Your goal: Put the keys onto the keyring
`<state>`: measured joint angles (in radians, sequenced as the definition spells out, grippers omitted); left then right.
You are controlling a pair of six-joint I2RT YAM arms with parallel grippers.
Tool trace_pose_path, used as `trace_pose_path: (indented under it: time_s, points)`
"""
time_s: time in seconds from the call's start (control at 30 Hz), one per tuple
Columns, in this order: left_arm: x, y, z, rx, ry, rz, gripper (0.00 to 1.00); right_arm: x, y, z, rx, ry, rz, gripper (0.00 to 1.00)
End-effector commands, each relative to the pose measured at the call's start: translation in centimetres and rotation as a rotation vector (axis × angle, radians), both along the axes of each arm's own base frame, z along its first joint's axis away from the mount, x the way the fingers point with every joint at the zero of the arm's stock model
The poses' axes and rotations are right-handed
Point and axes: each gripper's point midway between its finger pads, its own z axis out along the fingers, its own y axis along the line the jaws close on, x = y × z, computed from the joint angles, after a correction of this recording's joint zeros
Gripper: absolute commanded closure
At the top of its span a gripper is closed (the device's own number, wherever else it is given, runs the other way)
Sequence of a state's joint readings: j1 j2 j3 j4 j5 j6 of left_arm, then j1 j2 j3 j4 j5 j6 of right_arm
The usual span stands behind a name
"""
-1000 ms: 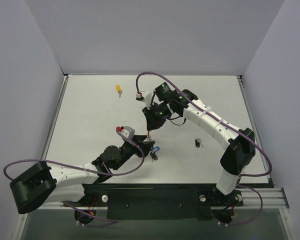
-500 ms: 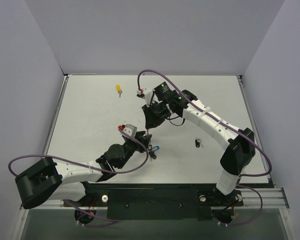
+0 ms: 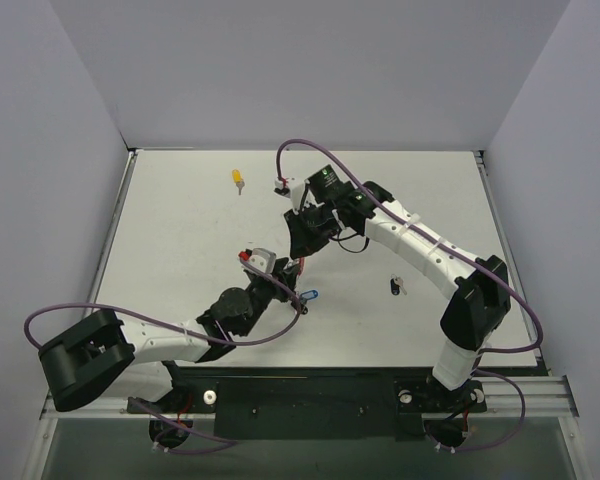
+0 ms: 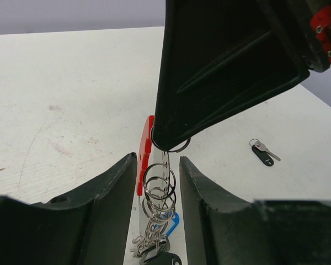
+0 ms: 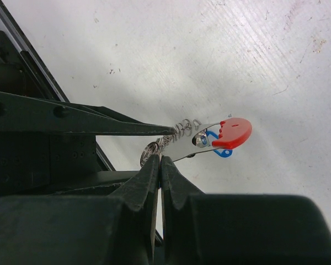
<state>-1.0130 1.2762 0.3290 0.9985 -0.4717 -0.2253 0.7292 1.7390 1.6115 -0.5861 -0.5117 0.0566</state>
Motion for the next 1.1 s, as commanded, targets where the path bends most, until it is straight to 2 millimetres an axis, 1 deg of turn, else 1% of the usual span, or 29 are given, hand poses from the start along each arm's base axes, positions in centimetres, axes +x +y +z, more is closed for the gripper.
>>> trace_pose_path:
  time_s: [0.0,0.1,0.2,0.33,0.43,0.53,0.63,0.77,0.8,0.9,0.93,1.07]
  points:
    - [0.7,-0.6,3.8,-0.085,-0.085,0.019,0.54,-0.8,0.4,2.6,0.059,-0.033,0.001,1.00]
    - [0.9,-0.8,3.9,-0.083,-0.091,0.021,0.55,-0.7,0.4,2.7,0.065,-0.031,-0.007,1.00]
    - [1.0,-0.8,3.8,-0.076,-0.096,0.026,0.60,-0.7,0.4,2.8,0.071,-0.029,-0.014,1.00]
    - [1.3,-0.6,3.8,-0.071,-0.100,0.046,0.62,-0.8,0.6,2.9,0.079,-0.018,-0.027,1.00]
    - [1.3,-0.5,3.7,-0.063,-0.105,0.050,0.68,-0.7,0.6,2.9,0.079,-0.018,-0.031,1.00]
    - [1.5,-0.3,3.6,-0.055,-0.111,0.062,0.70,-0.9,0.6,3.0,0.083,-0.013,-0.031,1.00]
    - [1.5,-0.2,3.8,-0.055,-0.125,0.064,0.74,-1.0,0.5,2.9,0.082,-0.009,-0.029,1.00]
    - [1.5,-0.1,4.1,-0.061,-0.138,0.053,0.77,-1.1,0.4,2.7,0.082,-0.004,-0.031,1.00]
    - [1.5,-0.1,4.1,-0.061,-0.142,0.051,0.80,-1.2,0.5,2.7,0.082,-0.004,-0.029,1.00]
    - [1.3,-0.1,4.4,-0.070,-0.153,0.038,0.81,-1.1,0.4,2.5,0.079,-0.003,-0.033,0.96]
    - [1.3,0.0,4.4,-0.070,-0.155,0.037,0.82,-1.0,0.3,2.5,0.077,-0.004,-0.035,0.93]
    - [1.3,0.1,4.6,-0.074,-0.159,0.035,0.85,-1.0,0.2,2.5,0.075,-0.006,-0.039,0.87]
